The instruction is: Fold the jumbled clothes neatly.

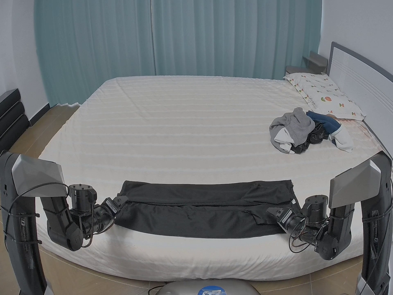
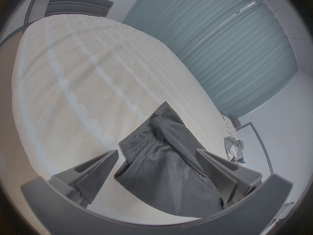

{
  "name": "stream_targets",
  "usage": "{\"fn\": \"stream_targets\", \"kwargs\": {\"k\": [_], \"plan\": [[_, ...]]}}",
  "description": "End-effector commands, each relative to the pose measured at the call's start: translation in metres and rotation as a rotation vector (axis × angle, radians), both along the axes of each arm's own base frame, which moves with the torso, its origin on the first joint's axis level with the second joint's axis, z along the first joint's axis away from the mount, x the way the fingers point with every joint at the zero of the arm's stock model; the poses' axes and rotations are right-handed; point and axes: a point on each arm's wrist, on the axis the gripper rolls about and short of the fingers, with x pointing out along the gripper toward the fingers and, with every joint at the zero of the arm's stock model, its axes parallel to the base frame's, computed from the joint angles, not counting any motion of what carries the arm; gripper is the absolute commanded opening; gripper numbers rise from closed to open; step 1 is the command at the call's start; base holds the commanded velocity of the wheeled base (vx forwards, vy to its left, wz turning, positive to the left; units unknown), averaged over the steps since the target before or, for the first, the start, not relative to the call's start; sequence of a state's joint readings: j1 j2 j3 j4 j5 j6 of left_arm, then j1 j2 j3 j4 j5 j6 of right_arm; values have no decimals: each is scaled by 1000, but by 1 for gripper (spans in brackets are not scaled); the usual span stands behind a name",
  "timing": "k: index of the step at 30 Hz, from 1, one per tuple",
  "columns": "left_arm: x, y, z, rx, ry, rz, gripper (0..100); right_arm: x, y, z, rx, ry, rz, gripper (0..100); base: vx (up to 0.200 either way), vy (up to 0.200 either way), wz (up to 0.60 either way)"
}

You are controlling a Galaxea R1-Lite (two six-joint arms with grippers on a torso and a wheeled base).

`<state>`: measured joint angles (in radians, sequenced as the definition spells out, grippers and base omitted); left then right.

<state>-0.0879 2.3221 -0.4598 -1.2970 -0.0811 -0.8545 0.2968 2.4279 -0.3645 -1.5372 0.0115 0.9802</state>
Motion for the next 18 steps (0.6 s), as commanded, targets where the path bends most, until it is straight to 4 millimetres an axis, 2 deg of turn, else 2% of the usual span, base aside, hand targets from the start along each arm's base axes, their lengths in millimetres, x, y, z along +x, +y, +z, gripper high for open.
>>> {"fn": "stream_targets", "kwargs": {"k": [1, 7, 14, 18], "plan": [[0, 0, 0, 0, 1, 0, 100, 2, 2, -8, -11, 17, -7, 0, 0, 0, 0], [0, 2, 0, 1, 1, 6, 100, -1, 4, -2, -23, 11, -24, 0, 0, 0, 0], [1, 1, -1, -1, -1, 6, 100, -14, 7, 24, 35, -13, -19, 0, 0, 0, 0], [1, 2, -1, 1, 1, 6, 100, -16, 7, 19, 28, 7, -14, 0, 0, 0, 0]]}}
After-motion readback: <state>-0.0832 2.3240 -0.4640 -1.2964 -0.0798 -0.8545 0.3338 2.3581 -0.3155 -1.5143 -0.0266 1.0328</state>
